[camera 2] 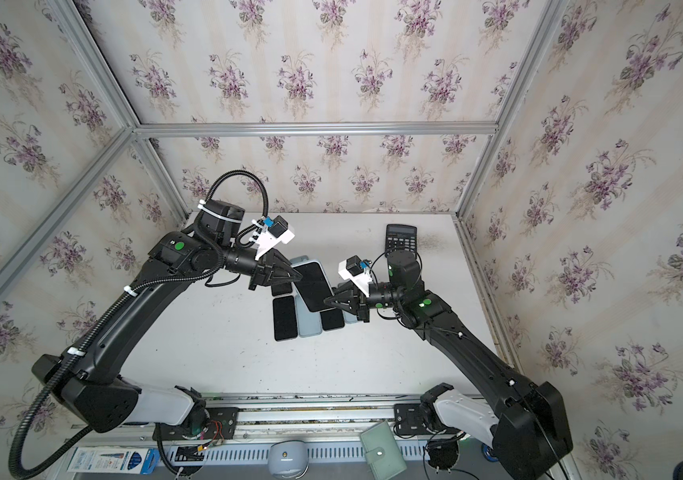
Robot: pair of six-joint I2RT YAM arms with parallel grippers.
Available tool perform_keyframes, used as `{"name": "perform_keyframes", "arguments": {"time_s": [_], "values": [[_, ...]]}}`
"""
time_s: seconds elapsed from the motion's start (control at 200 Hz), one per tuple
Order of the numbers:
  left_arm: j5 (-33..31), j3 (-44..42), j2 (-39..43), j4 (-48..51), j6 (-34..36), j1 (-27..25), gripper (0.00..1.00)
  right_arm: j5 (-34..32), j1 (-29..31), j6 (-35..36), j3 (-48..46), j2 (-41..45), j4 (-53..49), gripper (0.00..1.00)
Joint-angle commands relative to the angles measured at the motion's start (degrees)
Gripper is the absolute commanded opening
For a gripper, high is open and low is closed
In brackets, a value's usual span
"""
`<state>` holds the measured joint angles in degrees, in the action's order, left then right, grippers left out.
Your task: Take the phone out of the phone case
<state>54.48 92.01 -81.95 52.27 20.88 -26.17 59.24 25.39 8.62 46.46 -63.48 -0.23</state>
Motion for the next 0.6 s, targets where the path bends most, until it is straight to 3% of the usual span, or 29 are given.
{"name": "perform_keyframes", "arguments": {"time_s": [0.0,0.095,0.19,0.26,0.425,0.53,0.595], "values": [[3.37,1.51,0.04,1.17,-1.42,0.39,0.05,-4.2,0.13,0.42,0.59,0.37,3.85,0.07],[4.94,3.54,0.08,1.17,-3.01,1.63,0.03,-6.6,0.1,-3.88,-0.67,0.96,8.68,0.25],[4.21,7.22,-0.14,1.17,-6.63,3.53,0.02,-11.56,0.11,-10.25,-1.71,1.8,14.21,0.53],[3.67,10.0,-0.09,-0.13,-11.72,6.57,0.02,-17.51,0.1,-16.42,-2.27,2.84,18.17,0.61],[2.02,5.93,3.4,-22.72,-43.78,16.24,0.0,-35.99,0.1,-37.42,-2.76,5.94,24.32,0.65],[0.12,0.39,5.43,-37.44,-64.74,19.49,0.0,-38.11,0.11,-46.66,0.04,6.12,22.27,0.64],[0.06,-2.08,5.9,-43.94,-73.27,19.68,0.0,-37.22,0.19,-51.51,2.57,5.07,19.25,0.64]]}}
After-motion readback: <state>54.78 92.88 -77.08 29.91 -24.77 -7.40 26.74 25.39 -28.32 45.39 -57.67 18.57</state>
